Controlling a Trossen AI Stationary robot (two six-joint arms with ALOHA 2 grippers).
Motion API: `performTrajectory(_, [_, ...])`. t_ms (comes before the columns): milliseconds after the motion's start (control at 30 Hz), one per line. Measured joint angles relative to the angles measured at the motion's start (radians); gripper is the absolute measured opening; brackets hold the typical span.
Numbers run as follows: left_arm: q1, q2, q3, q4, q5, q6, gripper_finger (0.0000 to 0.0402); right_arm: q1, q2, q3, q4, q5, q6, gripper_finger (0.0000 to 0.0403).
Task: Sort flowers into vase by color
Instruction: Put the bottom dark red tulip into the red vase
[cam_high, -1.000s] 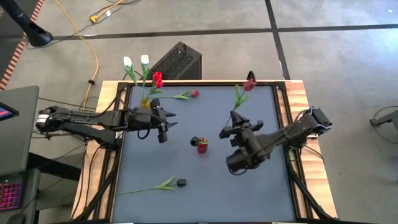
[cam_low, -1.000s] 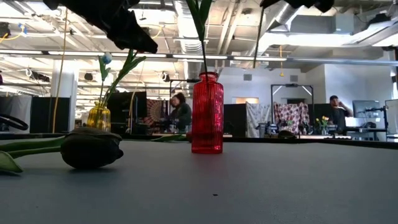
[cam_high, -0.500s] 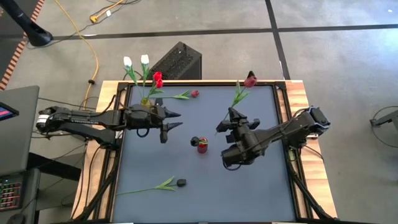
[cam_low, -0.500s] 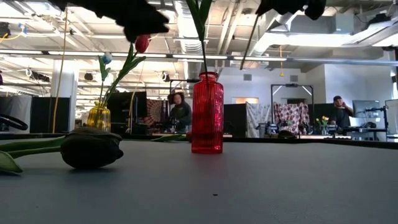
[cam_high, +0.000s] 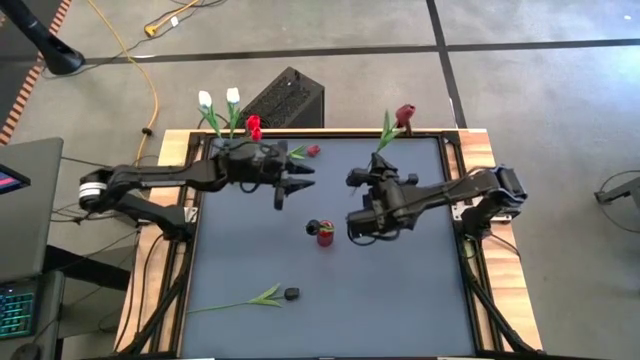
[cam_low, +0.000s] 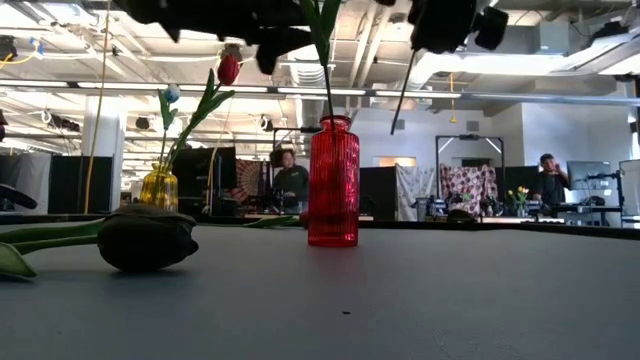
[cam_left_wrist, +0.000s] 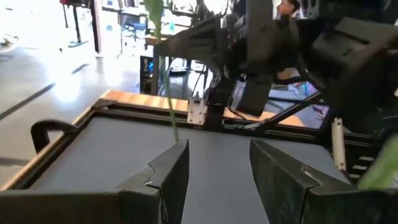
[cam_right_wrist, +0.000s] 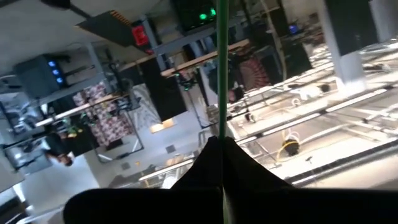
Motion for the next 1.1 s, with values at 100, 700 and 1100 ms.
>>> performTrajectory(100, [0.010, 0.064, 0.059, -0.005, 0.003, 0.019, 0.0158, -0.033, 0.000, 0.000, 0.007, -0.010, -0.012, 0.0019])
performTrajectory(700, [0.072, 0.104, 0.157, -0.180, -0.002, 0.056, 0.0158, -0.050, -0.036, 0.000, 0.436, -0.214, -0.018, 0.0016])
performTrajectory(1100, [0.138, 0.167, 0.157, -0.158, 0.253, -0.134, 0.0158, -0.049, -0.035, 0.000, 0.712, -0.282, -0.264, 0.0016])
